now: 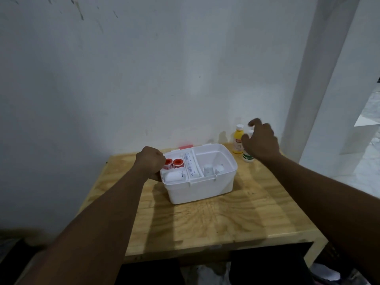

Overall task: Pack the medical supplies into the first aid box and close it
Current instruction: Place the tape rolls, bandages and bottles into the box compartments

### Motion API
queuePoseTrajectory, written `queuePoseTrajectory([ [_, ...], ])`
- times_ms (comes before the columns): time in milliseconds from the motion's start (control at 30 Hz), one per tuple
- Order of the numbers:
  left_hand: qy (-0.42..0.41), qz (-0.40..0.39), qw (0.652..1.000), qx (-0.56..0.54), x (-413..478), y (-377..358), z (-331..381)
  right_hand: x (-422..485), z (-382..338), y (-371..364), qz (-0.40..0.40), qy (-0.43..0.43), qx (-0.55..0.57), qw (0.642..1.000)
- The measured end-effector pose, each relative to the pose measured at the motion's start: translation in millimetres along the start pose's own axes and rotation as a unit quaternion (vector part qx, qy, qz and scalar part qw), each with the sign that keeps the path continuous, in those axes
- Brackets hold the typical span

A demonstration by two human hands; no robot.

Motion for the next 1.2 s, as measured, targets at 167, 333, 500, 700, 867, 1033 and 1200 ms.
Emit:
queuePoseTrajectory([
  [167,-0.003,-0.006,1.0,-0.008,1.2,-2.9,-2.3,33.7,28.8,-18.3,-0.114,-0.033,-0.109,0.987],
  [333,-0.002,-0.012,1.0,-0.017,2.0,-1.6,-3.0,34.2,16.5,-20.6,-0.053,0.043,-0.109,0.992],
  [500,-0.005,-0.017,1.0,-0.017,2.0,-1.7,-2.0,14.9,-45.9,16.7,0.101,0.181,-0.029,0.978],
  [700,-0.008,-0.018,1.0,-0.024,1.6,-3.0,-3.1,-2.5,-114.4,22.9,0.088,0.281,0.078,0.952],
  [867,-0.012,-0.01,1.0,-0.027,-1.4,-1.6,-3.3,-17.3,-116.7,-12.7,-0.062,0.28,0.033,0.957],
  [1033,-0.02,-0.008,0.999,-0.03,-0.8,-1.6,-3.2,-30.4,-93.8,-37.1,-0.169,0.24,-0.026,0.956],
  [1200,-0.021,-0.009,0.999,-0.029,0.5,-1.9,-3.8,-34.3,-72.2,-54.7,-0.215,0.218,-0.074,0.949],
])
Point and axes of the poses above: each hand's wrist, its own x-axis towards the middle knuckle, its own y-axis out of the back of the hand, z = x × y, the point moved 8 cm from there along x, towards the middle knuckle, and after that the axes turned 13 degrees about x, right-handed, at the moved point
